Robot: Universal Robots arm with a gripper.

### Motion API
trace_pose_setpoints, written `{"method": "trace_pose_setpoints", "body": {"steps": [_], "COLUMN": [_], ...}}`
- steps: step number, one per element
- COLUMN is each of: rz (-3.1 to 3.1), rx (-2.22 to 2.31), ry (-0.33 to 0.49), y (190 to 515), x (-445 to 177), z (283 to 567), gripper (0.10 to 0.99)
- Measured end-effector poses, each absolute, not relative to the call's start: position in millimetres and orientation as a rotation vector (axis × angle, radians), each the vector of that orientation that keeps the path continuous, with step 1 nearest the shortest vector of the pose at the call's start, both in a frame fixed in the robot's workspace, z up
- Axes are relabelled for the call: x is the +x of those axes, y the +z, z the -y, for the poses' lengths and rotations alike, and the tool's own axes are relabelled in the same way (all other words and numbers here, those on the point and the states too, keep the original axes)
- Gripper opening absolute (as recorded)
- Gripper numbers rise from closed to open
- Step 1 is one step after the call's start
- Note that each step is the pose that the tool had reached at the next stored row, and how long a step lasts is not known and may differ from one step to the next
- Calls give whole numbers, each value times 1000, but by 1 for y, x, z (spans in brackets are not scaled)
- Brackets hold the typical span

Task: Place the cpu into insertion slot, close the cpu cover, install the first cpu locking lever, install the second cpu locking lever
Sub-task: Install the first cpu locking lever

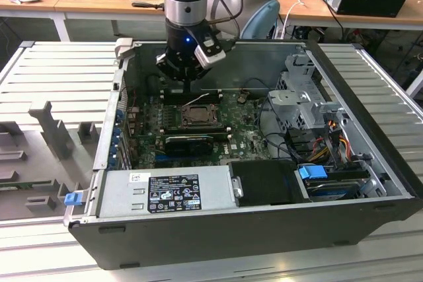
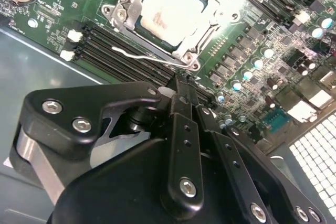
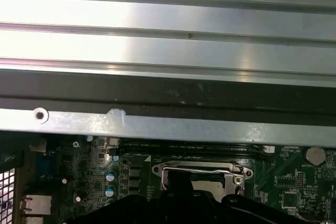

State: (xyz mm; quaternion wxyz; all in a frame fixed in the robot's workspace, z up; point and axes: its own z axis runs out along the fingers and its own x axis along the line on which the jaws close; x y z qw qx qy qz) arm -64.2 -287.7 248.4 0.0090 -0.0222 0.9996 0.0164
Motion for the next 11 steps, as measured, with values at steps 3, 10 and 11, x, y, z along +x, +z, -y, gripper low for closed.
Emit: {"method": "trace_pose_setpoints", "body": {"steps": [3, 10, 11], "rz": [-3122, -3118, -3118], "rx": [-69, -67, -67], "ry": [59, 142, 142], "y": [248, 242, 240], "x": [-62, -60, -60], "z": [288, 290, 290], "gripper": [106, 106, 106]}}
